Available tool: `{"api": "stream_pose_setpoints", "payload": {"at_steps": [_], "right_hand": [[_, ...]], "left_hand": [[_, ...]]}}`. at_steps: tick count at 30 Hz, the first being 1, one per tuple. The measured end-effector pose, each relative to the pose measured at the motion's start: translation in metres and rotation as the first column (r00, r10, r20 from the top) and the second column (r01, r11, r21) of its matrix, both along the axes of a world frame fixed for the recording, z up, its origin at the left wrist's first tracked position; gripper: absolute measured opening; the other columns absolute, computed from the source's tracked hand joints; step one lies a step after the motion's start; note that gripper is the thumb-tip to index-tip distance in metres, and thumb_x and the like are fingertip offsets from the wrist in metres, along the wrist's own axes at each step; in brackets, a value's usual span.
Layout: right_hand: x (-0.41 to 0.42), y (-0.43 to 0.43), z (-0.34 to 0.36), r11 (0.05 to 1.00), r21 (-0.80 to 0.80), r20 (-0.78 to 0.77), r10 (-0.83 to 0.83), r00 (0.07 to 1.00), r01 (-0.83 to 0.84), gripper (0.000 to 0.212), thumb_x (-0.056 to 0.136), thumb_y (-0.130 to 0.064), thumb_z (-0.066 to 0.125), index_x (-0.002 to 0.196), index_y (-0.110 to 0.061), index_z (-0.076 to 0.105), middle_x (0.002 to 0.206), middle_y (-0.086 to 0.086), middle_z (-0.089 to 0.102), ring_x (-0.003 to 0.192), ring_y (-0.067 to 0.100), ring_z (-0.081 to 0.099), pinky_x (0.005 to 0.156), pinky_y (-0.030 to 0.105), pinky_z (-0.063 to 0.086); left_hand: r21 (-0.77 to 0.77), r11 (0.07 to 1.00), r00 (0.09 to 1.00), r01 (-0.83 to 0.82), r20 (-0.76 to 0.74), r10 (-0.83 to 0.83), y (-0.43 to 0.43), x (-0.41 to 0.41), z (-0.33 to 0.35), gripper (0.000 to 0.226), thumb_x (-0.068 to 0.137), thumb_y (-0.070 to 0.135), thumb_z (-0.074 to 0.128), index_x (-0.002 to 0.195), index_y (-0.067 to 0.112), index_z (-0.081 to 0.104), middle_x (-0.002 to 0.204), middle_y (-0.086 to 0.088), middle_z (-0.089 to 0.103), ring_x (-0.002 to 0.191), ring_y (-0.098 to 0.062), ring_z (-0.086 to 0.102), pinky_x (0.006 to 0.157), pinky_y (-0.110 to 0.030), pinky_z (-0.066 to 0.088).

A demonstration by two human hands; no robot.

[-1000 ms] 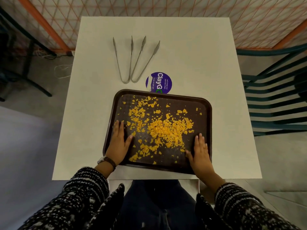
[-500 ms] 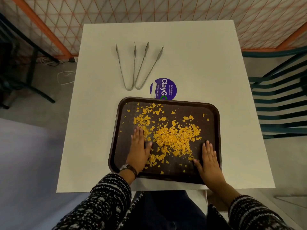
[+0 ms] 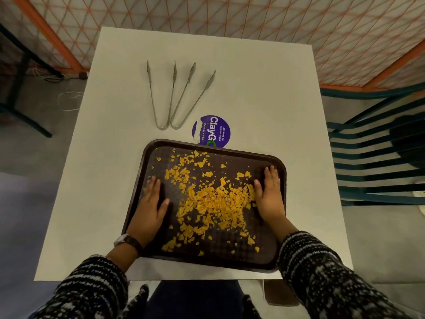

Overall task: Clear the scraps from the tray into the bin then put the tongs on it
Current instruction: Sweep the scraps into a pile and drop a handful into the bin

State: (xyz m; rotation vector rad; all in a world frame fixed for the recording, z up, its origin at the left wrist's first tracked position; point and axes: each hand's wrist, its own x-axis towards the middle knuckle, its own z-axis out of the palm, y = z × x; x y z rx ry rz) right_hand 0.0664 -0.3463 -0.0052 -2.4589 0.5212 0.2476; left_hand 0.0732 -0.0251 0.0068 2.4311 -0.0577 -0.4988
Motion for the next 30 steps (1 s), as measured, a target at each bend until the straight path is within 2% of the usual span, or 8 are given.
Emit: {"api": "stream_pose_setpoints", "payload": {"at_steps": [4,7,11,16,20,25,27,30], "right_hand": [[0.004,0.014,-0.007,1.000,-0.017,0.021,0.020,1.000,-0.020,0.060,0.100,-0.035,0.033,0.149,-0.007,0.014,0.159,0.008,0.002,0.146,0.017,-0.007,0.119,0.034,-0.006],[-0.006,0.037,-0.004,0.980,0.038,0.037,0.194,0.980,-0.195,0.060,0.099,-0.038,0.030,0.150,-0.013,0.010,0.158,0.000,-0.001,0.145,0.011,-0.010,0.118,0.030,-0.008],[-0.016,0.056,0.007,0.900,0.170,0.073,0.394,0.916,-0.400,0.059,0.098,-0.041,0.031,0.150,-0.019,0.013,0.155,-0.008,0.007,0.144,0.008,0.001,0.120,0.032,0.003],[-0.030,0.043,0.011,0.972,0.128,0.064,0.190,0.980,-0.197,0.055,0.098,-0.035,0.035,0.148,-0.020,0.020,0.155,-0.010,0.005,0.141,0.010,-0.006,0.117,0.033,0.002],[-0.061,0.026,0.001,0.999,0.002,0.007,0.038,0.999,-0.038,0.060,0.098,-0.032,0.039,0.149,-0.010,0.016,0.159,0.005,0.000,0.143,0.010,-0.011,0.119,0.035,-0.003],[-0.081,0.022,-0.012,0.992,-0.051,-0.051,0.110,0.993,-0.113,0.088,0.084,-0.072,0.008,0.147,-0.011,-0.001,0.155,0.001,-0.013,0.137,0.001,-0.029,0.110,0.017,-0.023],[-0.080,0.020,-0.015,0.991,-0.065,-0.065,0.117,0.991,-0.121,0.086,0.084,-0.068,0.013,0.147,-0.011,-0.001,0.155,0.000,-0.013,0.136,-0.003,-0.031,0.109,0.015,-0.024],[-0.077,0.019,-0.014,0.990,-0.070,-0.079,0.119,0.990,-0.125,0.082,0.085,-0.060,0.018,0.148,-0.009,0.002,0.154,-0.001,-0.012,0.141,0.005,-0.023,0.110,0.016,-0.022]], "left_hand": [[0.020,0.999,1.000,-0.027,-0.001,0.027,0.012,-0.001,-0.006,0.063,0.095,0.034,0.035,0.148,0.013,0.007,0.158,-0.001,0.000,0.140,-0.006,-0.002,0.115,-0.030,0.009],[0.026,0.999,0.999,-0.038,-0.012,0.038,0.013,-0.004,-0.007,0.062,0.096,0.031,0.036,0.148,0.012,0.008,0.158,-0.002,0.001,0.139,-0.004,-0.003,0.113,-0.027,0.007],[0.028,0.999,0.999,-0.036,-0.033,0.037,0.011,-0.007,-0.009,0.062,0.096,0.031,0.036,0.147,0.012,0.007,0.158,-0.002,-0.001,0.139,-0.005,-0.006,0.114,-0.028,0.005],[0.019,1.000,0.999,-0.021,0.027,0.020,0.008,-0.002,-0.008,0.062,0.096,0.037,0.033,0.147,0.011,0.010,0.158,-0.001,0.001,0.140,-0.005,-0.006,0.114,-0.026,0.006],[0.089,0.995,0.998,-0.051,0.030,0.048,0.005,0.006,-0.007,0.063,0.096,0.036,0.034,0.147,0.011,0.006,0.158,-0.004,-0.003,0.142,-0.011,-0.008,0.114,-0.027,0.005],[0.171,0.985,1.000,-0.005,0.008,0.004,-0.005,-0.001,-0.014,0.073,0.091,0.052,0.022,0.147,0.010,0.003,0.157,-0.007,-0.006,0.140,-0.014,-0.014,0.116,-0.032,-0.003],[0.118,0.993,0.999,0.017,-0.030,-0.014,-0.015,-0.006,-0.014,0.066,0.095,0.046,0.026,0.147,0.014,0.000,0.156,-0.002,-0.010,0.139,-0.012,-0.016,0.117,-0.032,-0.003],[-0.024,0.991,0.987,0.134,-0.083,-0.136,-0.030,-0.016,-0.011,0.061,0.096,0.041,0.028,0.147,0.023,-0.001,0.155,0.008,-0.011,0.142,-0.010,-0.009,0.117,-0.033,0.009]]}}
